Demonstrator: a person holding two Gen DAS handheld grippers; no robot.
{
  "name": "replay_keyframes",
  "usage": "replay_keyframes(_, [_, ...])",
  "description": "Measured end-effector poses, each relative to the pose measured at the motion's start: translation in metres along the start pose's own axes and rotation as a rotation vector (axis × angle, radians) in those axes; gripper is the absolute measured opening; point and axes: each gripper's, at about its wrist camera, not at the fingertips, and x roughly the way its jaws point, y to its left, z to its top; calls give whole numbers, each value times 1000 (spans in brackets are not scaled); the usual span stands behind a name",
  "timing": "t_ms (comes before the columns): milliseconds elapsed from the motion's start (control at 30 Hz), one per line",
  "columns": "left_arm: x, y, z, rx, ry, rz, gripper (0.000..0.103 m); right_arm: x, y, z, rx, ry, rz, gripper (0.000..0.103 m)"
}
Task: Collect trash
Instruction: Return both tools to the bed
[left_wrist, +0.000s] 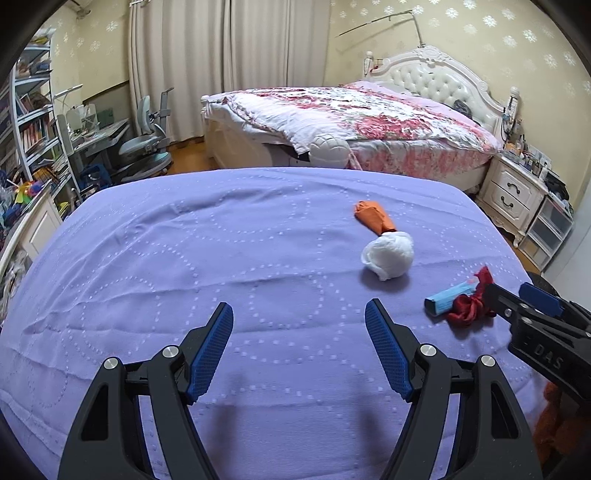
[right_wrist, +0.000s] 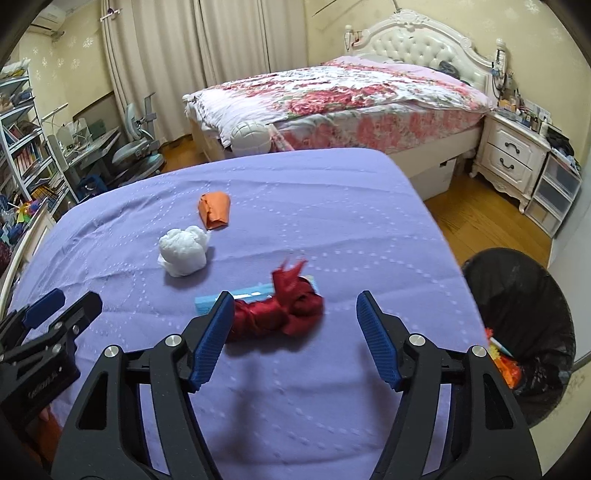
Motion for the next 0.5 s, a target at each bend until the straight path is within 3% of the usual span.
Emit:
replay_keyframes(167, [4, 6, -3, -15, 12, -10, 72, 19, 8, 0, -4, 54, -30, 68])
replay_keyframes(500, [8, 5, -6, -10, 22, -44, 72, 5, -11, -15, -19, 66, -98, 72])
